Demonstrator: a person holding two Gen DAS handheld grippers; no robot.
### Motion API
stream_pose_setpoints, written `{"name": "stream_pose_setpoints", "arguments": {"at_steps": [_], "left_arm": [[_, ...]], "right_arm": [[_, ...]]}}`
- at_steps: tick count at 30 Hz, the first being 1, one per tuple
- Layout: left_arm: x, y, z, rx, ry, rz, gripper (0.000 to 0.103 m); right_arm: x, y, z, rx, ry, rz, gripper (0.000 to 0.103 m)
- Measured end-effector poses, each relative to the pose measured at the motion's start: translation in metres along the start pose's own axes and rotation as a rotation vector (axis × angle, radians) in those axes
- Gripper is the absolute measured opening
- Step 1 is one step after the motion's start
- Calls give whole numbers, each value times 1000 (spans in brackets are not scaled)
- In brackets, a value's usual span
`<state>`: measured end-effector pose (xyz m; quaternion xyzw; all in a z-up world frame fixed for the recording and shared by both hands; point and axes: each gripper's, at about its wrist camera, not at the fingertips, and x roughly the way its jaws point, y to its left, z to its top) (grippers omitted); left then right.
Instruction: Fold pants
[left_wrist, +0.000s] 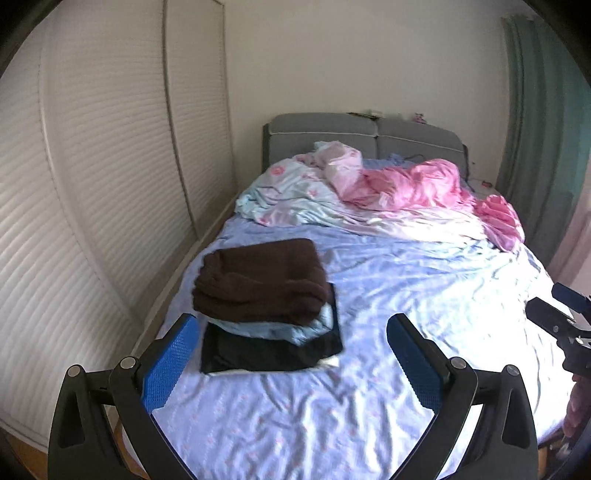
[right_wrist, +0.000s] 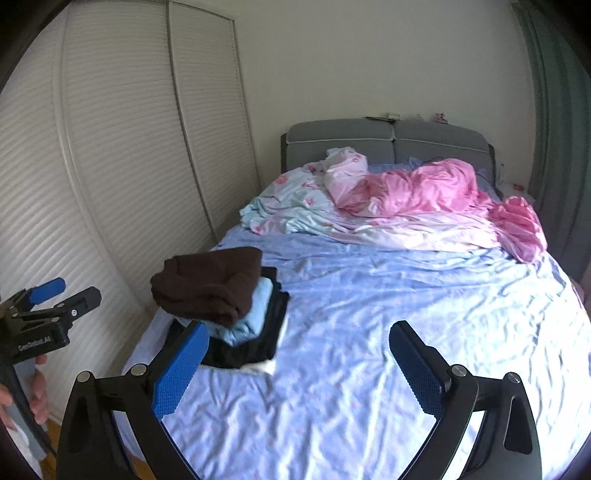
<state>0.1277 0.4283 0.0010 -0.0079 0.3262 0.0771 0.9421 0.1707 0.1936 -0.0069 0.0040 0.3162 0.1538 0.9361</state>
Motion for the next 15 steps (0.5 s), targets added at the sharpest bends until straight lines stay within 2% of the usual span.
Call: {"name": "stream_pose_setpoints", "arguments": {"at_steps": [7,15], "left_arm": [[-41,-53,-15,24,0,-51,103],[-69,-106,-28,40,-26,-64,103]], "right_arm": [[-54,-42,-18,26,-4,-43,99],[-94,-82,-30,14,-11,-74,99]]}}
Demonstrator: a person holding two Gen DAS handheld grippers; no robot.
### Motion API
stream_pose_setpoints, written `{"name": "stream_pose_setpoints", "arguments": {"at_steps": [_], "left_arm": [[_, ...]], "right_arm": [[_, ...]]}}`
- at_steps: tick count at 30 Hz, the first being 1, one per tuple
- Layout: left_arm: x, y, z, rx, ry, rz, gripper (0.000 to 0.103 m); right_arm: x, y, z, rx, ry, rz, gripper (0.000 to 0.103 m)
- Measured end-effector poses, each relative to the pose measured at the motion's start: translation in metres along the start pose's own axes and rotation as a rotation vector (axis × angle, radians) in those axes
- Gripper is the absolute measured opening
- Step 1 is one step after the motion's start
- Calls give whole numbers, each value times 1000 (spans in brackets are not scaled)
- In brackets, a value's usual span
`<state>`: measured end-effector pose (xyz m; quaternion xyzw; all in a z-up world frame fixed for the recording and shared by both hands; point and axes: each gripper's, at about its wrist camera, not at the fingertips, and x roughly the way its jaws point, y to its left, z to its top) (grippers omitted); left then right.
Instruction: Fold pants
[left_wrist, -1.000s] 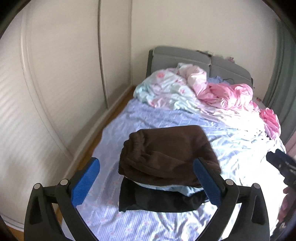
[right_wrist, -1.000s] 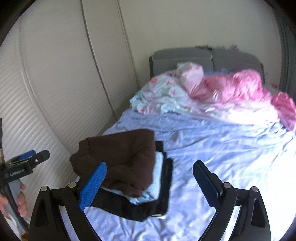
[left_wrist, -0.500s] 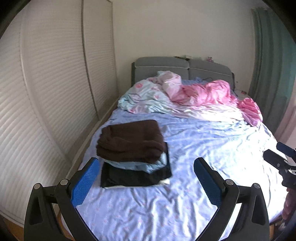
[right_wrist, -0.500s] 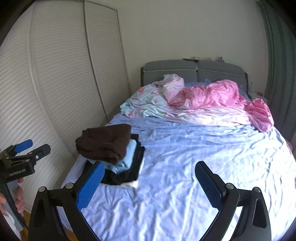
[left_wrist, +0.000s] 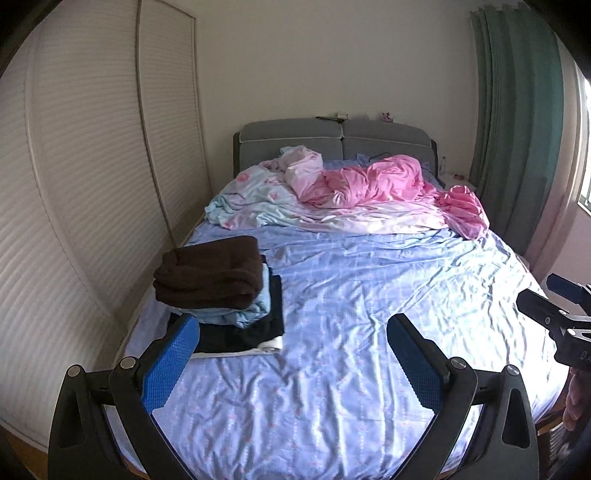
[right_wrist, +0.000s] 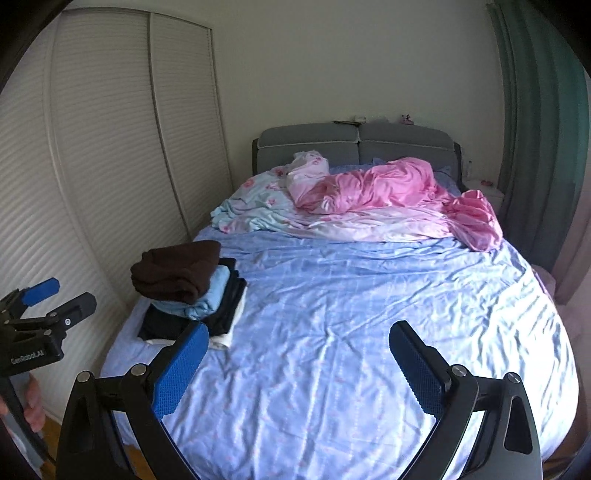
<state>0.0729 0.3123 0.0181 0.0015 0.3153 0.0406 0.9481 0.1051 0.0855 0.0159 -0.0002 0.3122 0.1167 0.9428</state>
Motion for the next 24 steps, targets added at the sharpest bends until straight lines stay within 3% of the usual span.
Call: {"name": "stream_pose_setpoints", "arguments": {"at_steps": [13,24], "left_arm": [[-14,-48,-8,-4,3,-21,103],[-18,-66,-7,4,-4,-15,103]], "right_arm": [[-20,-46,-12,-10,-3,7,99],[-29,-69,-17,3,-17,15,99]]}}
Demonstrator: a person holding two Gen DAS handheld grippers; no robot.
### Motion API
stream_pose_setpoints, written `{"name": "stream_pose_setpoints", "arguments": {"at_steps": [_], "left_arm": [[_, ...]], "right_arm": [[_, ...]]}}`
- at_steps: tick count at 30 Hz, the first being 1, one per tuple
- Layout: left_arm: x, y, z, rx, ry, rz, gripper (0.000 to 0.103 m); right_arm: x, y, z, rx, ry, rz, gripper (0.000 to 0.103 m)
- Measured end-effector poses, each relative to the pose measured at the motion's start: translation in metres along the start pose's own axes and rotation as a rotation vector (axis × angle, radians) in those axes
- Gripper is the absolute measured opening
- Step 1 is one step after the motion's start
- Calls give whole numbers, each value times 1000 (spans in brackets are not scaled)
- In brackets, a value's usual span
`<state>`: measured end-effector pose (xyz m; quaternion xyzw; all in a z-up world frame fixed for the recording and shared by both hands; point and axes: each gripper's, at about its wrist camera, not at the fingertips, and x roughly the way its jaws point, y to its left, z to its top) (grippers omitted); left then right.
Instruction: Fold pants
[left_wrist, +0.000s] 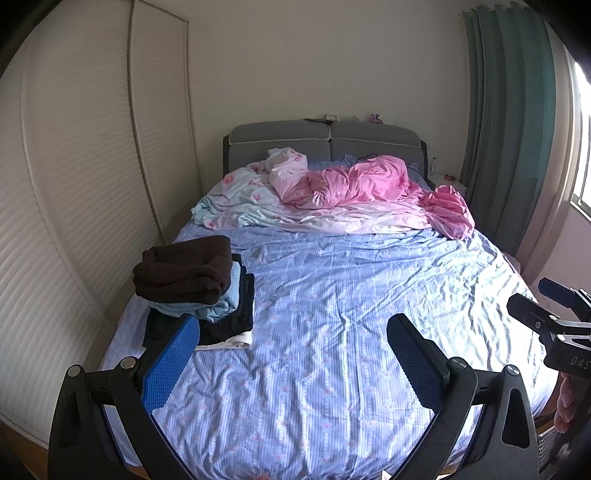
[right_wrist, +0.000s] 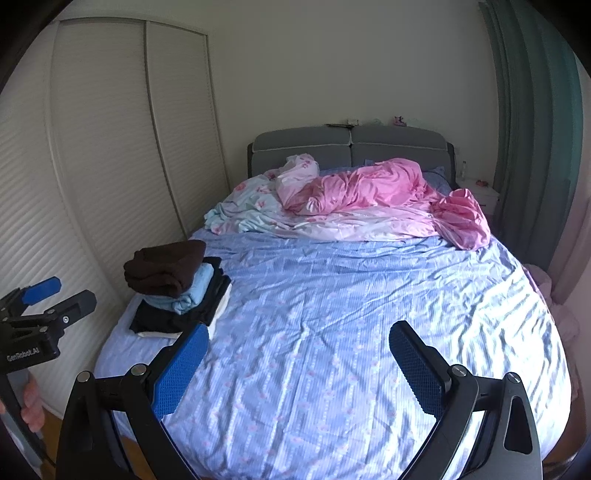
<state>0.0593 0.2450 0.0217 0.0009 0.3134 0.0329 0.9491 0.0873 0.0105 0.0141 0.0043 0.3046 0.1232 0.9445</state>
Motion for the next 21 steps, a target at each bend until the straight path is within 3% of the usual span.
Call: {"name": "stream_pose_setpoints", "arguments": {"at_steps": [21], "left_arm": [[-3,-3,0,6,-9,6,103]], "right_arm": [[-3,-5,-5,-6,2,14,99]]}}
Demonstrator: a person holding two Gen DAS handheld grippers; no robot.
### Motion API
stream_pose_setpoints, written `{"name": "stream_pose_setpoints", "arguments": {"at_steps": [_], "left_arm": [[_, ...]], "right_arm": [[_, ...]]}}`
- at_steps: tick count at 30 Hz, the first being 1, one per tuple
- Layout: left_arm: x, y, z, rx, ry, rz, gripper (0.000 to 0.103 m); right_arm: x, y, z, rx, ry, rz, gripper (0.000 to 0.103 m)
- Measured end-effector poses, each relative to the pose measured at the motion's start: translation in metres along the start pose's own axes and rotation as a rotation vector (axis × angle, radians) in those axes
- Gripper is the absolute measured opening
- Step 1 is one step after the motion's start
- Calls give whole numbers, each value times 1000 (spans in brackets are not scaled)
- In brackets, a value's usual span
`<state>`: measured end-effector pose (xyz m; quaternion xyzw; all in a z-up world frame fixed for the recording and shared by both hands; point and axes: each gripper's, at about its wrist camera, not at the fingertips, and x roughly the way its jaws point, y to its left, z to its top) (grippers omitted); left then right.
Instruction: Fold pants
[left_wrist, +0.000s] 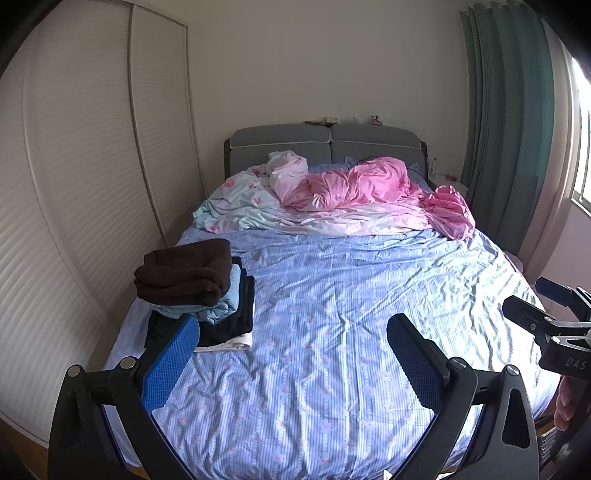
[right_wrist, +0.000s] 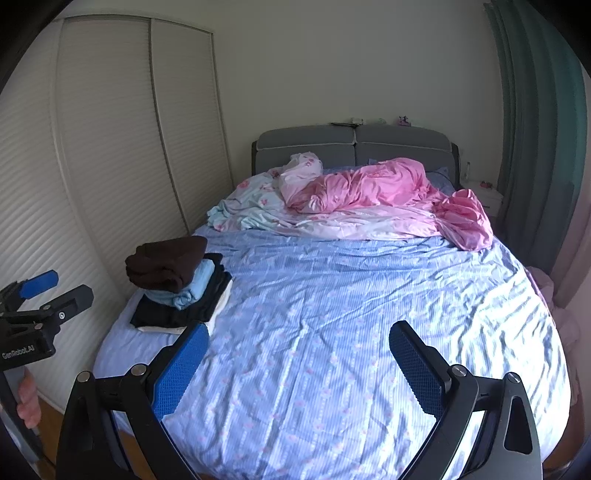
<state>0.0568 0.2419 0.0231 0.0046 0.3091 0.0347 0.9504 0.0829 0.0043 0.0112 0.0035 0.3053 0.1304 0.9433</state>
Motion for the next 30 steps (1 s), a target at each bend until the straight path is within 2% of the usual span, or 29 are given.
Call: {"name": "stream_pose_setpoints", "arguments": {"at_steps": [18,30], "left_arm": [[9,4,0,13,5,22,103],[8,2,-1,20,4,12,103]], "right_arm": [[0,-5,0,-5,4,1,99],[1,-11,-1,-6,7,1,99]]}}
